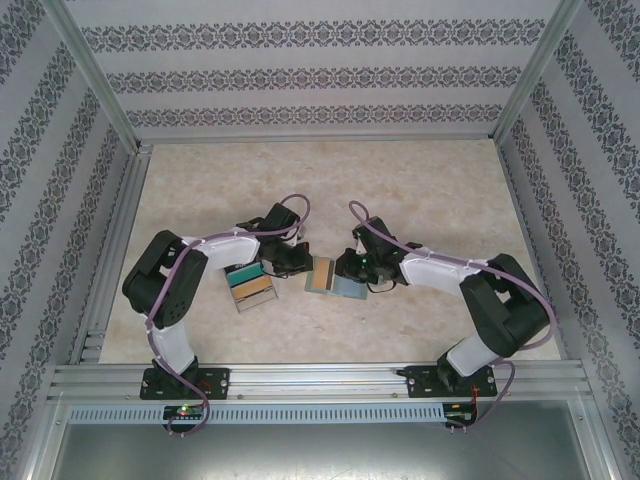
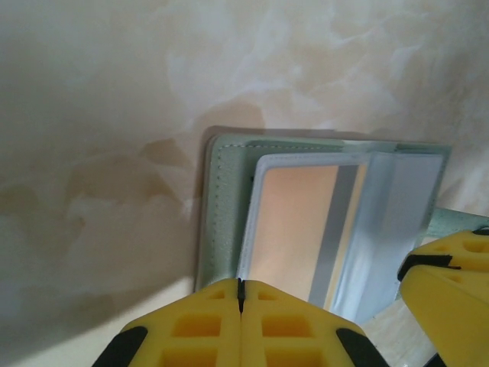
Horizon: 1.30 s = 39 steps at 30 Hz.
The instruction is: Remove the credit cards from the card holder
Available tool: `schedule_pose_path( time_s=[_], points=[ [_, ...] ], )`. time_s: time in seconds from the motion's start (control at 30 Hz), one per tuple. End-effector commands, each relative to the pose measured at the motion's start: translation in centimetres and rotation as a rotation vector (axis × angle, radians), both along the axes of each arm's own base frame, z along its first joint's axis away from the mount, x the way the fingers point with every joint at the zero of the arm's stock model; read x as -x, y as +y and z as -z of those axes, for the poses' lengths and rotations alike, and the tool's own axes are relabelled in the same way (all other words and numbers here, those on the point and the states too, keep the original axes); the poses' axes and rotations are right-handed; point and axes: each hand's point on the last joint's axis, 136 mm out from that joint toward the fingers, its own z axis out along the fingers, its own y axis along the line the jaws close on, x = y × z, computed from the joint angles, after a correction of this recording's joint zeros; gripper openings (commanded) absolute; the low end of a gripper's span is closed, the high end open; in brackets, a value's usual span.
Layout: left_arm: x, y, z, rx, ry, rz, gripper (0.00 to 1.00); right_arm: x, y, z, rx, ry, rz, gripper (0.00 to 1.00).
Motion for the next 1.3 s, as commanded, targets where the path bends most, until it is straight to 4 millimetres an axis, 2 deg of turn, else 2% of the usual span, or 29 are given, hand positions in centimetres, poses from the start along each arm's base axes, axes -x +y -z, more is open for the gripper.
schedule_pose_path(
  time_s=[0.0, 0.2, 0.47, 0.57, 0.63, 0.67, 1.03, 1.2, 1.27],
  points=[
    [0.7, -0.7, 0.5, -0.001, 0.022, 0.036, 0.06, -0.4, 1.8, -0.6, -0.048, 0.006, -0.017, 0.18],
    [1.4, -0.6, 1.6, -0.024, 0.053, 0.036, 0.07, 0.1, 1.5, 1.3, -0.012, 0.064, -0.004, 0.17],
    [1.9, -0.6, 2.6, -0.049, 0.079, 0.047, 0.07, 0.5, 1.0, 2.5, 0.019, 0.106, 0.008, 0.19],
    [2.1, -0.6, 2.7, -0.051, 0.082, 0.05, 0.07, 0.6, 1.2, 2.4, 0.004, 0.103, 0.004, 0.14],
    [2.1, -0.6, 2.7, -0.056, 0.083, 0.051, 0.07, 0.6, 1.3, 2.3, -0.003, 0.1, 0.002, 0.01],
    [2.0, -0.5, 2.7, -0.062, 0.083, 0.05, 0.07, 0.6, 1.2, 2.3, -0.002, 0.098, 0.005, 0.0],
    [2.2, 0.4, 3.0, -0.113, 0.091, 0.04, 0.04, 1.3, -1.6, 1.6, -0.001, 0.08, 0.05, 0.0],
    [2.2, 0.1, 2.8, -0.099, 0.088, 0.049, 0.04, 1.4, -1.4, 1.3, -0.019, 0.067, 0.029, 0.0],
    [2.1, 0.0, 2.8, -0.096, 0.087, 0.053, 0.04, 1.2, -1.1, 1.2, -0.029, 0.062, 0.023, 0.15]
  ],
)
